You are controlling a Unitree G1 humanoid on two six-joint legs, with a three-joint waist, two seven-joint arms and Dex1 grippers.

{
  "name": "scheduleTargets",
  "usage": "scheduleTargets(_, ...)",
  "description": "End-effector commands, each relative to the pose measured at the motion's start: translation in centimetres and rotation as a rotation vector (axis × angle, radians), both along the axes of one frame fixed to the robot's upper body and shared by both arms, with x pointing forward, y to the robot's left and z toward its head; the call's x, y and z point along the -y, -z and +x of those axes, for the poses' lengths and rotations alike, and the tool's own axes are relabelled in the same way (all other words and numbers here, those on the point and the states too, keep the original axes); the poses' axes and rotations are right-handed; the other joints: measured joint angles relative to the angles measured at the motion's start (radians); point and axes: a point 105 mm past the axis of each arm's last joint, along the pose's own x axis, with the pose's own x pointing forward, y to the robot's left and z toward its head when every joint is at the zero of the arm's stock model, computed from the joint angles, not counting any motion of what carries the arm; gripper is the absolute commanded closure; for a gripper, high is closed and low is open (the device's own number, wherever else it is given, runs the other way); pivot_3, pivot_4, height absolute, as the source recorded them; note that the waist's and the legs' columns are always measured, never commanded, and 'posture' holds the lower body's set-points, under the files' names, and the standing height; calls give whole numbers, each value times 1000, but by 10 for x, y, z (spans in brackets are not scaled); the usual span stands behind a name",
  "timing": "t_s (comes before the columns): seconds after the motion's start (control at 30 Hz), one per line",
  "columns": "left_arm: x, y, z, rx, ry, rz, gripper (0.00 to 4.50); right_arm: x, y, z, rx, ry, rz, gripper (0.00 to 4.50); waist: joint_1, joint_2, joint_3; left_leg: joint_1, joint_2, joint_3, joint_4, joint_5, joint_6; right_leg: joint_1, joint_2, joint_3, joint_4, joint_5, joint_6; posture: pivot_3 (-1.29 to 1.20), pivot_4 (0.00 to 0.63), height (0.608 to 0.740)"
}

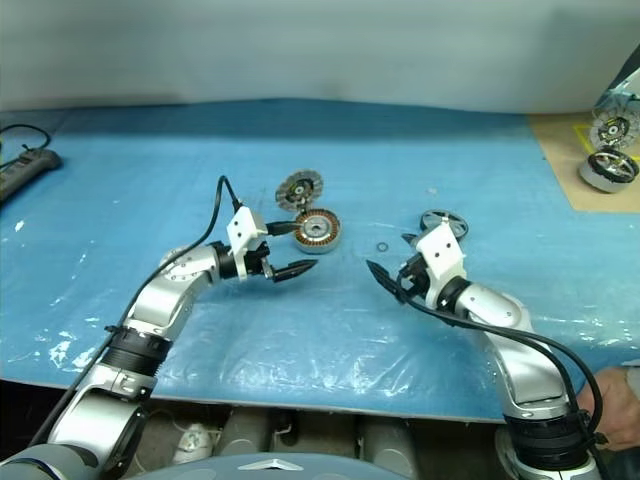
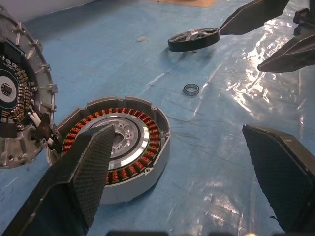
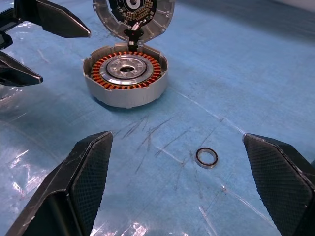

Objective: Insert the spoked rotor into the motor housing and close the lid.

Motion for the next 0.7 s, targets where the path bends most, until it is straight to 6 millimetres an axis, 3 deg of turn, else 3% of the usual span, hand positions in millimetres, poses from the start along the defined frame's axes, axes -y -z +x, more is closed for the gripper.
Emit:
scheduleTargets(0.03, -6, -10, 2, 39, -14, -8, 47, -4, -10, 0, 47, -25, -4, 0, 0, 0, 0, 0, 0, 0, 0, 0, 0, 0, 0, 0, 0, 0, 0, 0, 150, 740)
scheduleTargets(0.37, -8, -5, 4, 17, -51, -31, 47, -5, -11, 3, 47, -52, -29, 0, 0, 0, 0, 0, 0, 0, 0, 0, 0, 0, 0, 0, 0, 0, 0, 0, 150, 740)
scheduleTargets(0.7, -28, 9, 10, -25, -125, -15, 47, -19, -21, 14, 52, -214, -109, 0, -3, 0, 0, 1, 0, 0, 2, 0, 0, 0, 0, 0, 2, 0, 0, 0, 150, 740)
